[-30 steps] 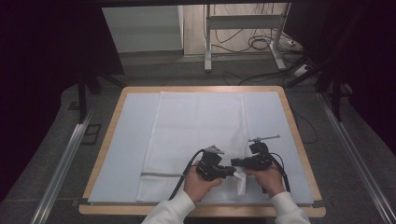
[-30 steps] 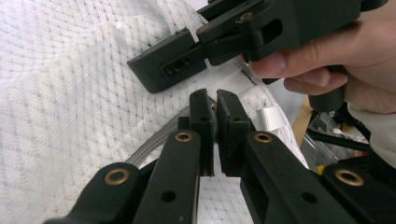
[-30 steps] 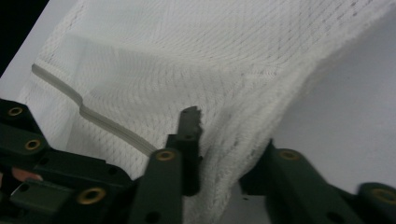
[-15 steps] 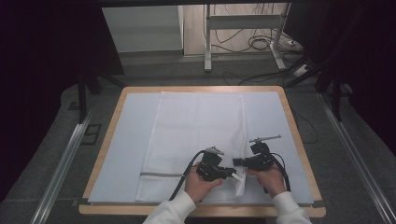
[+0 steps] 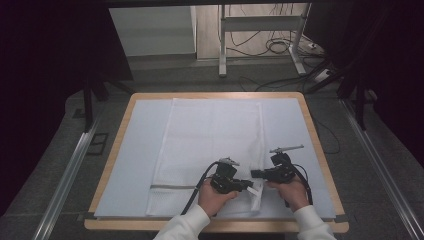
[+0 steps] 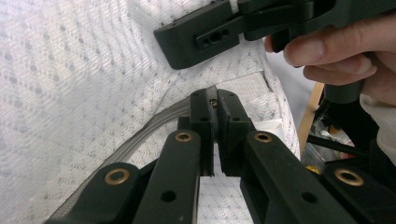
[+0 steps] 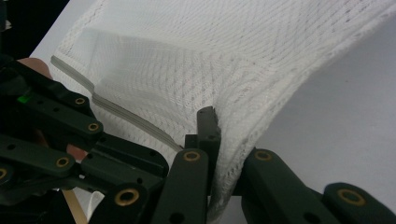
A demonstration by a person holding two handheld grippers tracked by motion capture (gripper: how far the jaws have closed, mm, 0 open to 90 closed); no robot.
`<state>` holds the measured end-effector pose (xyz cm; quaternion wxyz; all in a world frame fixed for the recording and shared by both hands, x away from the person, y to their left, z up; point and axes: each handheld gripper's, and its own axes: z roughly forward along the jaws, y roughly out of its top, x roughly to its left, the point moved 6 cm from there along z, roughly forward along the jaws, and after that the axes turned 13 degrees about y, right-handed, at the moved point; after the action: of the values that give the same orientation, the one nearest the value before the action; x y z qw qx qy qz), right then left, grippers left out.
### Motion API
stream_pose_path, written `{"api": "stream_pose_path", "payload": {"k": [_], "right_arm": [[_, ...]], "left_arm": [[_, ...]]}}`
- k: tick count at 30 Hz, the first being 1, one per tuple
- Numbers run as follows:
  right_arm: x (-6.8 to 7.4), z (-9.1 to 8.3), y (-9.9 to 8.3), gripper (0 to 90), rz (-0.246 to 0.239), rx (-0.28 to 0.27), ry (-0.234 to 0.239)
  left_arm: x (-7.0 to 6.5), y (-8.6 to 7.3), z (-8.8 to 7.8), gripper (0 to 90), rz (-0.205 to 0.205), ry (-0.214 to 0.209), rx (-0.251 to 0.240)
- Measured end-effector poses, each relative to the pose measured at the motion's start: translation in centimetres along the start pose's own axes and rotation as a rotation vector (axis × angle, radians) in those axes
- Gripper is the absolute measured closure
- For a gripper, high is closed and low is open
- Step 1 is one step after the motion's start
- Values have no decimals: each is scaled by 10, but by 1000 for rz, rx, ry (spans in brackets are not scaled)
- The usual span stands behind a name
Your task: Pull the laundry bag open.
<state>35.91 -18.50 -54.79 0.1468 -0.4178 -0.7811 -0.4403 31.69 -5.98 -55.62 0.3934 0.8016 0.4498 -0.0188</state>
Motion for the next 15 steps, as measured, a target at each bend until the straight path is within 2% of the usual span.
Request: {"api": "stream_pose_path", "payload": {"k": [4,15], "right_arm": [[0,-1,-1,883,-6,1,5],[0,-1,-3,883,-12,8,7]], "left_arm": [[3,-1,1,865,-17,-12,1],[8,-1,3,866,-25,-5,9]]}}
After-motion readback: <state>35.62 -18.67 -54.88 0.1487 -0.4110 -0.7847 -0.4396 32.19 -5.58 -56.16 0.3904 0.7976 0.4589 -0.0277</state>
